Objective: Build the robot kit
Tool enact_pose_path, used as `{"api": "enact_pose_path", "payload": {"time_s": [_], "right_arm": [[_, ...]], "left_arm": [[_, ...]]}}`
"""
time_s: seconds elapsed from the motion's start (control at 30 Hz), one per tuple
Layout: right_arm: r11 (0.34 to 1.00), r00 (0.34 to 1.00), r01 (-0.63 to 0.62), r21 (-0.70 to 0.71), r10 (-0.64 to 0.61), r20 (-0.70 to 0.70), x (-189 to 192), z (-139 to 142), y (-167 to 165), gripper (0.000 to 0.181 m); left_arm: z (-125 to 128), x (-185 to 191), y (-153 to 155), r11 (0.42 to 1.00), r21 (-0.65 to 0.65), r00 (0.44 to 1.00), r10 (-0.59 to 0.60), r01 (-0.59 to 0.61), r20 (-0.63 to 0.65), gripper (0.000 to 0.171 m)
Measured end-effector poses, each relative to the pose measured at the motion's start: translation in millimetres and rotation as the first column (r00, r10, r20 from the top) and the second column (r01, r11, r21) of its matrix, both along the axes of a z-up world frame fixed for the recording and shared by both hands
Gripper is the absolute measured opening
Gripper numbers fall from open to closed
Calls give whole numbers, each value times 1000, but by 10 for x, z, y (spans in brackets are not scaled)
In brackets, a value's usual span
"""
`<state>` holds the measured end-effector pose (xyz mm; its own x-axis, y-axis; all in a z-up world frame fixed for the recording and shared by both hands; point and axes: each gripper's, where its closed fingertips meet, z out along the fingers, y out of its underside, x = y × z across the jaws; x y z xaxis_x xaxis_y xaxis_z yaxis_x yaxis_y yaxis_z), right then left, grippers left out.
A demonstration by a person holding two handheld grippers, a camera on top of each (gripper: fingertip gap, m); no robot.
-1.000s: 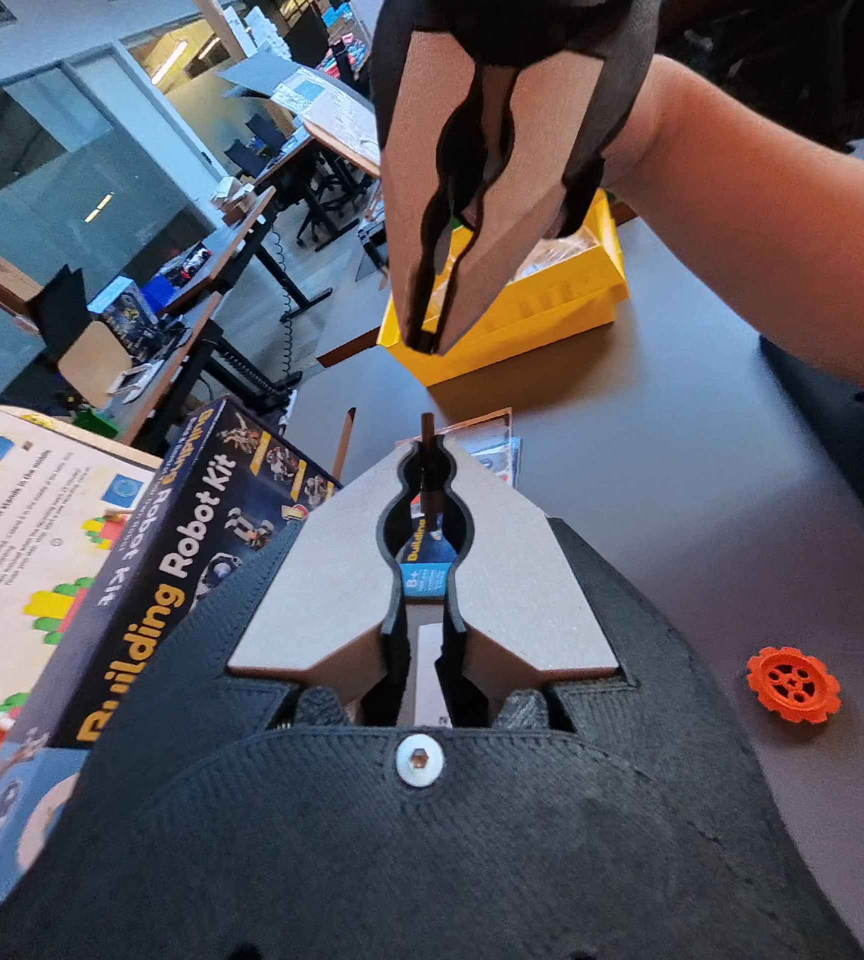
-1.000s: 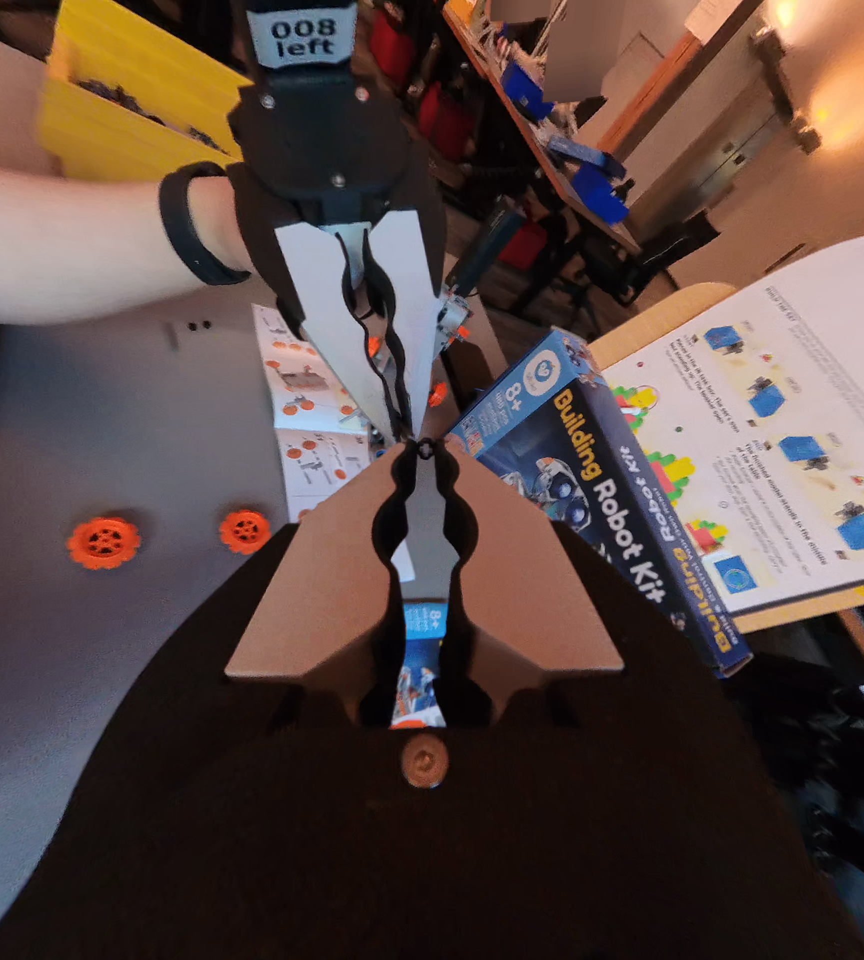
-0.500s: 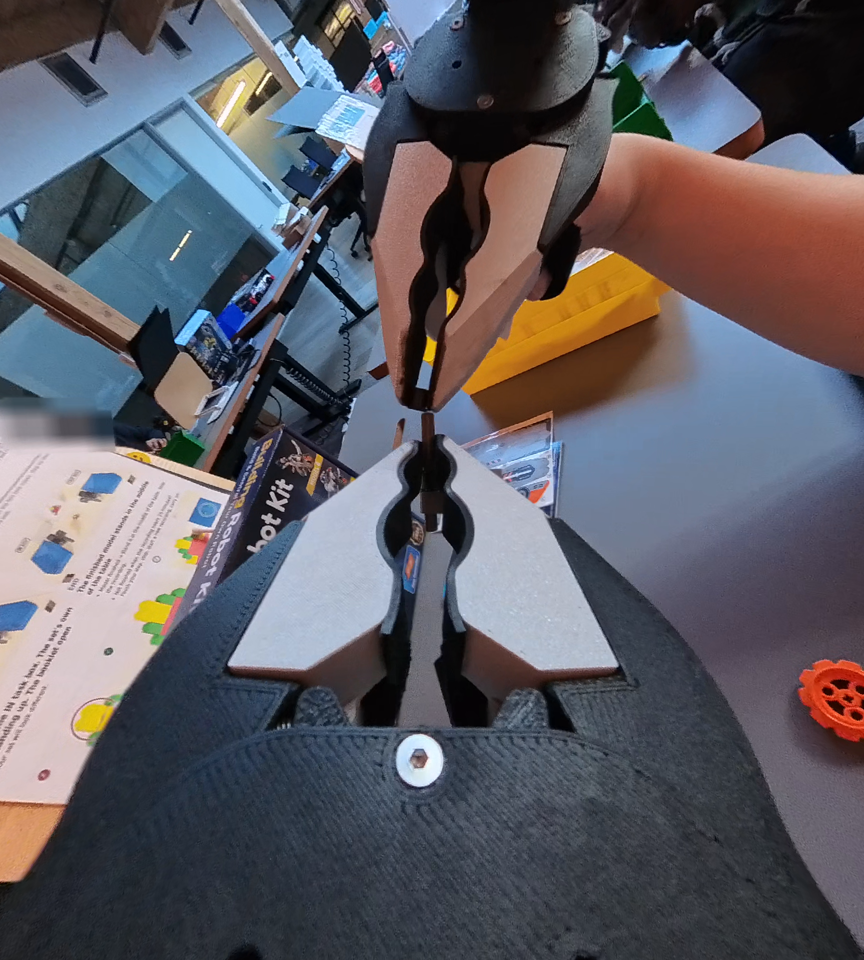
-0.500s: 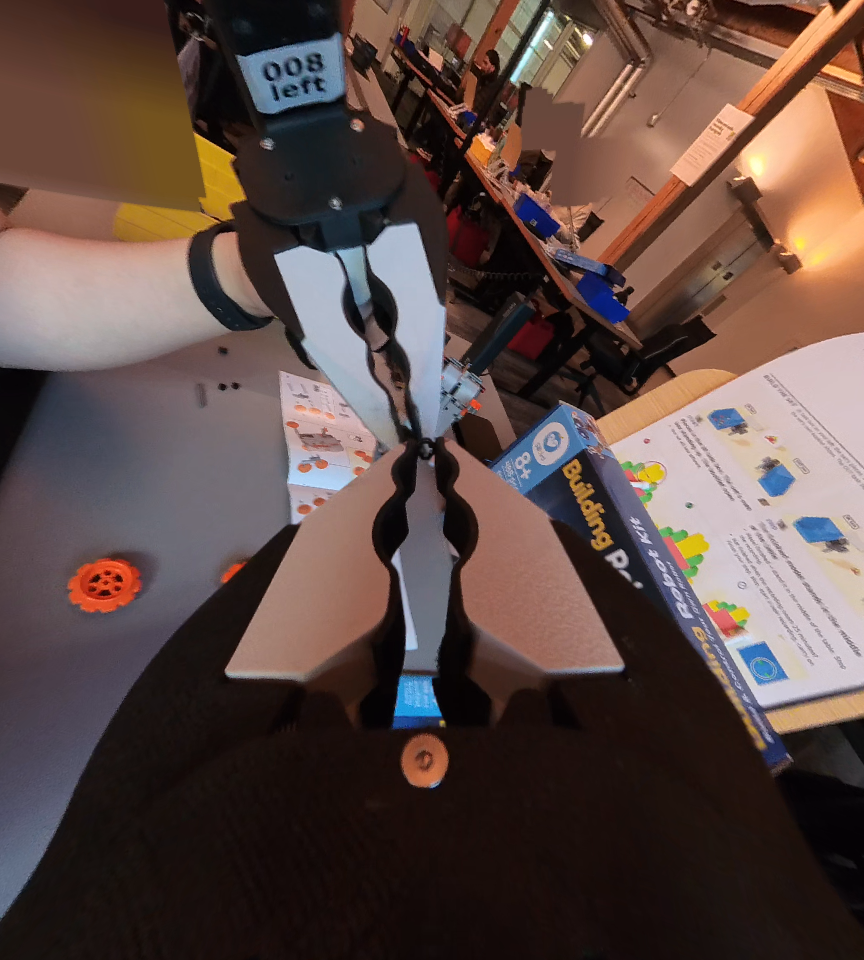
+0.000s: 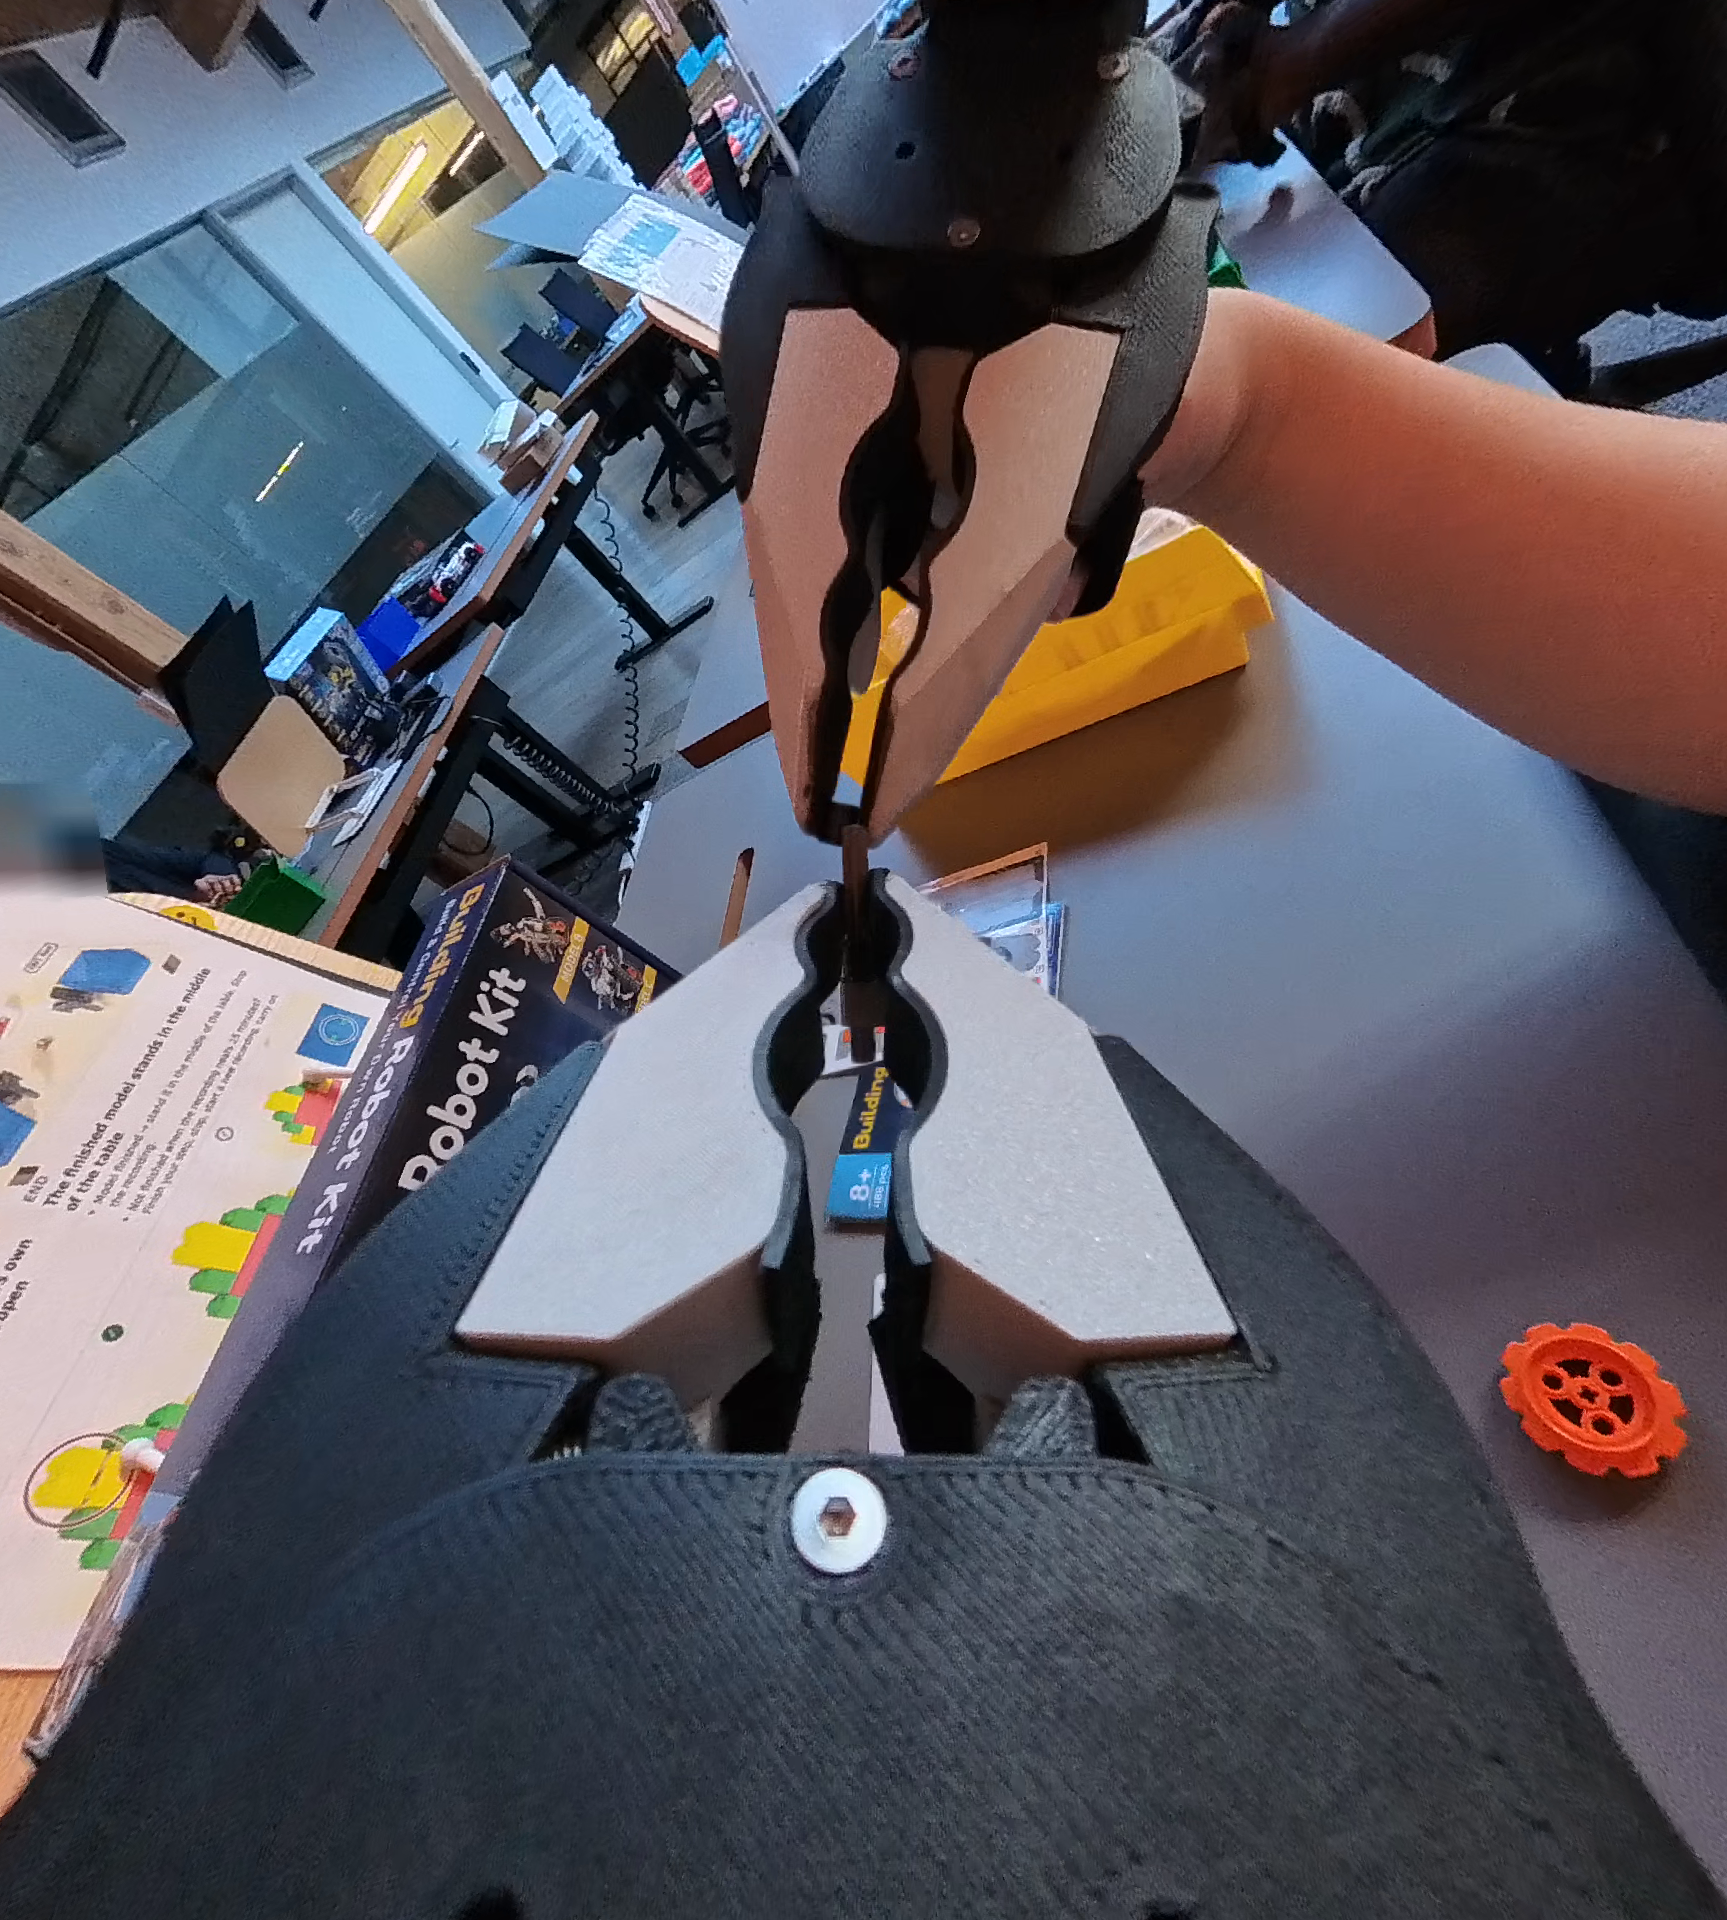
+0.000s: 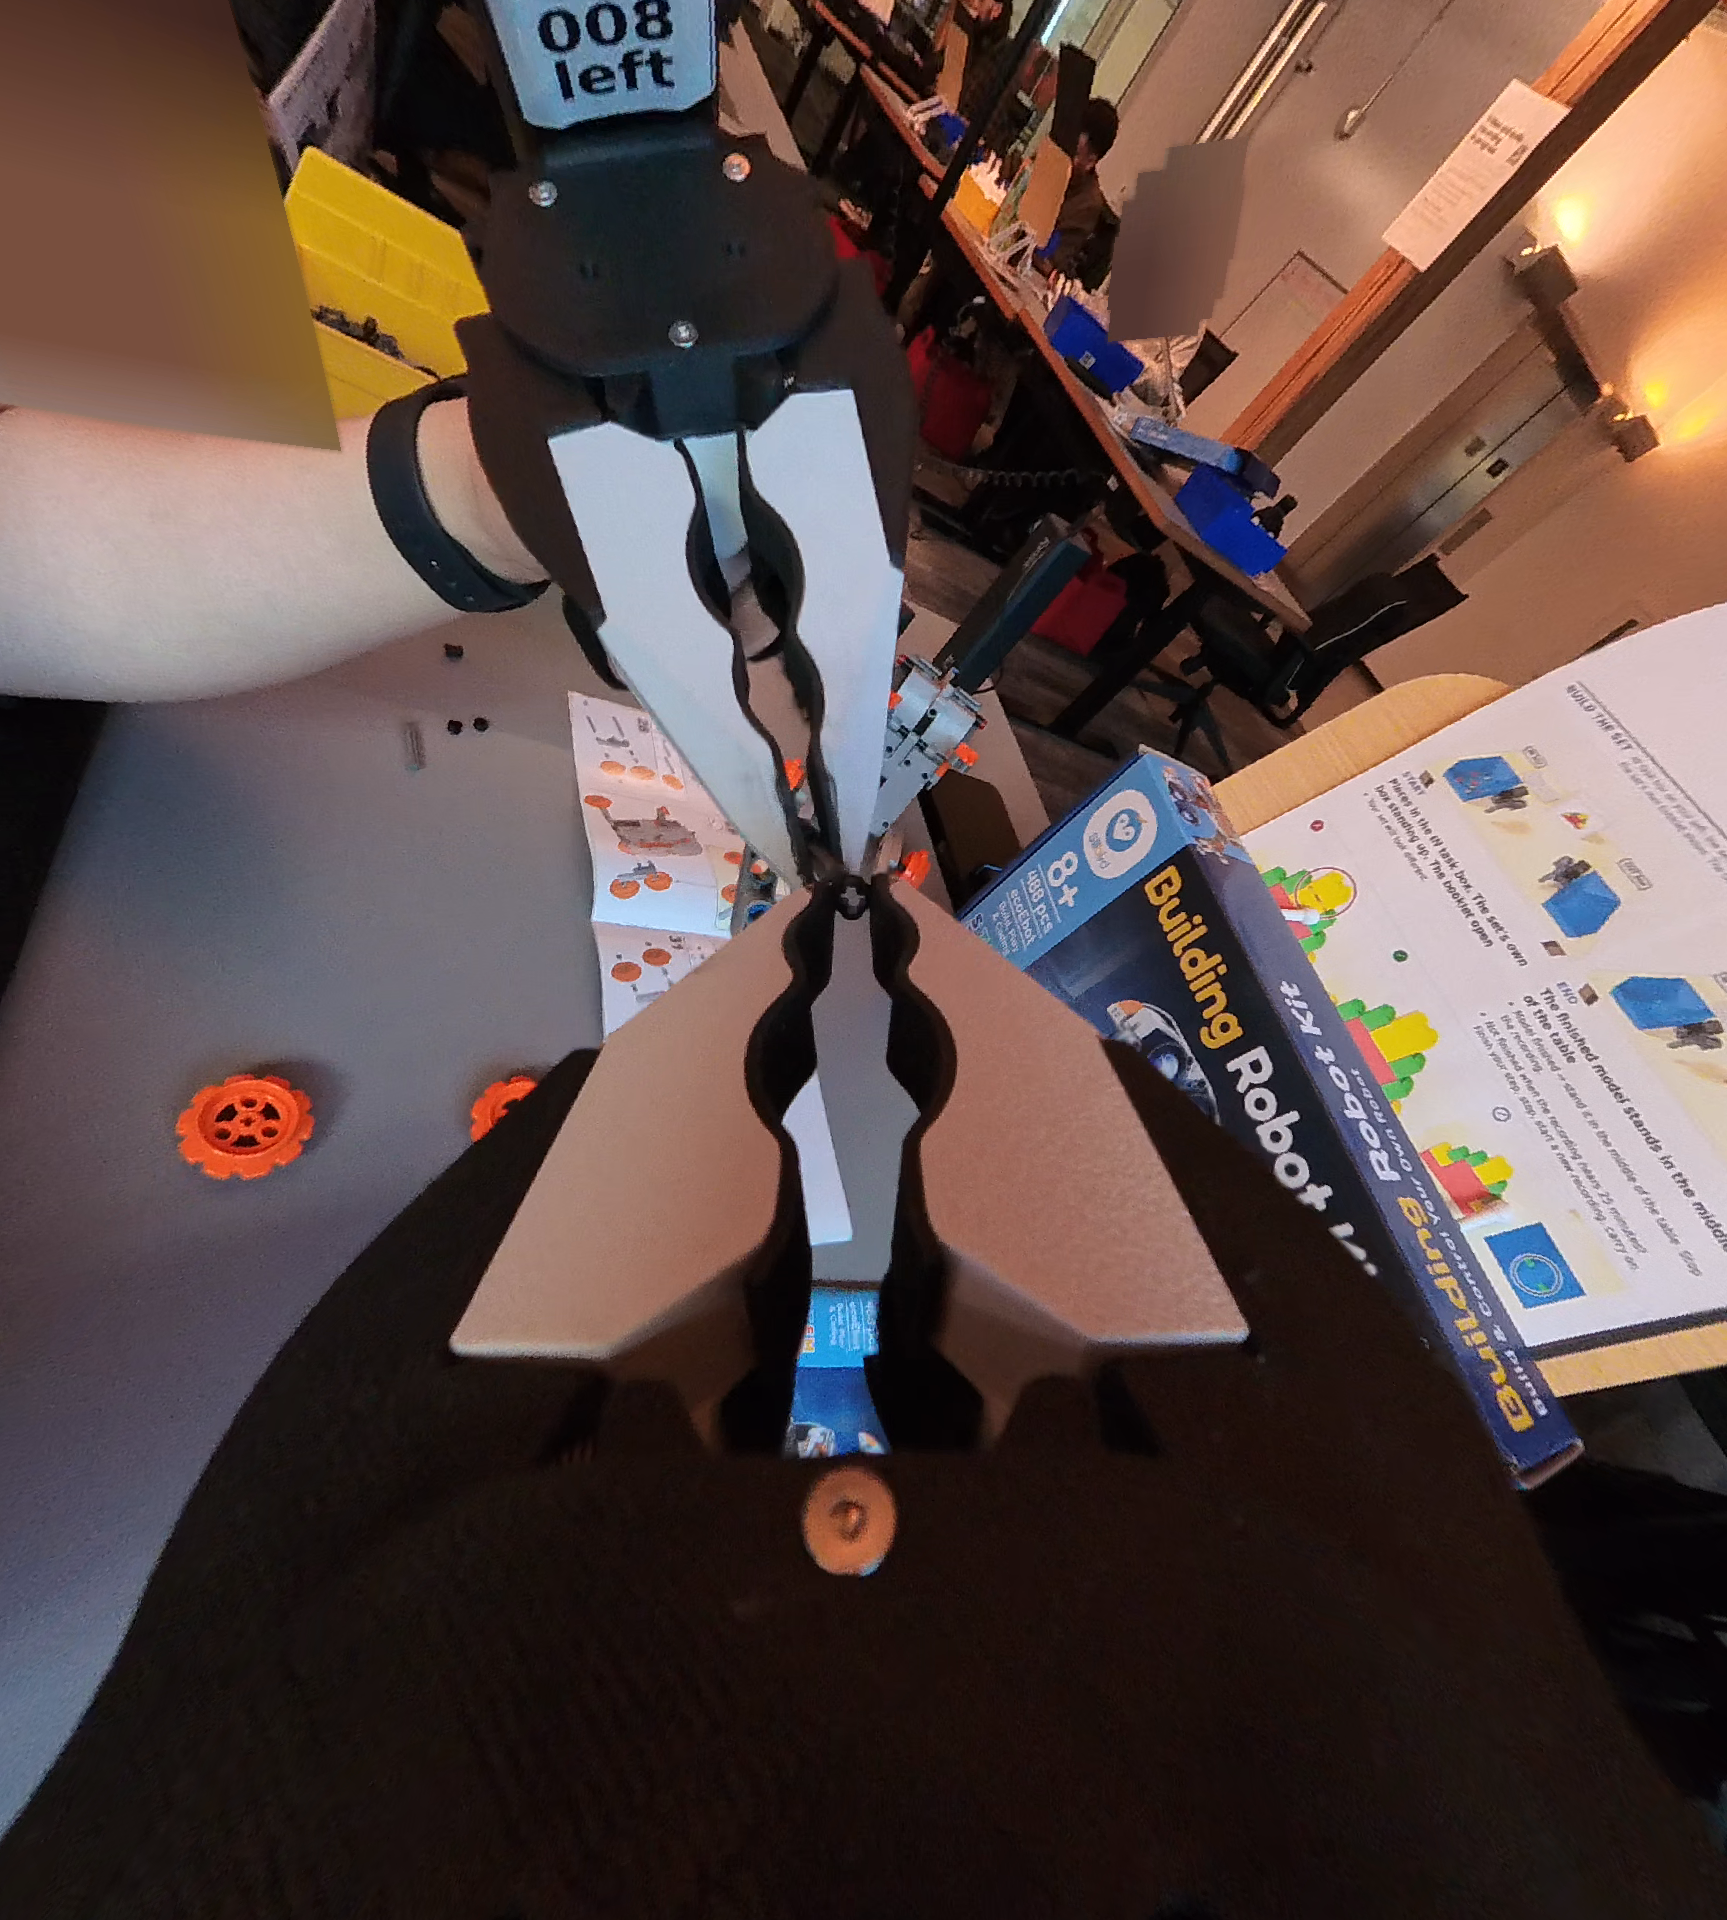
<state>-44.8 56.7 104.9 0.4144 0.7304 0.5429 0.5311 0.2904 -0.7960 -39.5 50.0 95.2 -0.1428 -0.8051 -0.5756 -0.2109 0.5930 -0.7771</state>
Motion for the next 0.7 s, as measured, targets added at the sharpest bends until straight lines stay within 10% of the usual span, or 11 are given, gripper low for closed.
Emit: {"api": "enact_pose_path", "payload": {"time_s": [0.7], "right_arm": [[999,994,-44,-29,41,-105,21,45,21,6]], "left_arm": [[-43,-19,94,999,-23,999,36,-37,-34,1]]}}
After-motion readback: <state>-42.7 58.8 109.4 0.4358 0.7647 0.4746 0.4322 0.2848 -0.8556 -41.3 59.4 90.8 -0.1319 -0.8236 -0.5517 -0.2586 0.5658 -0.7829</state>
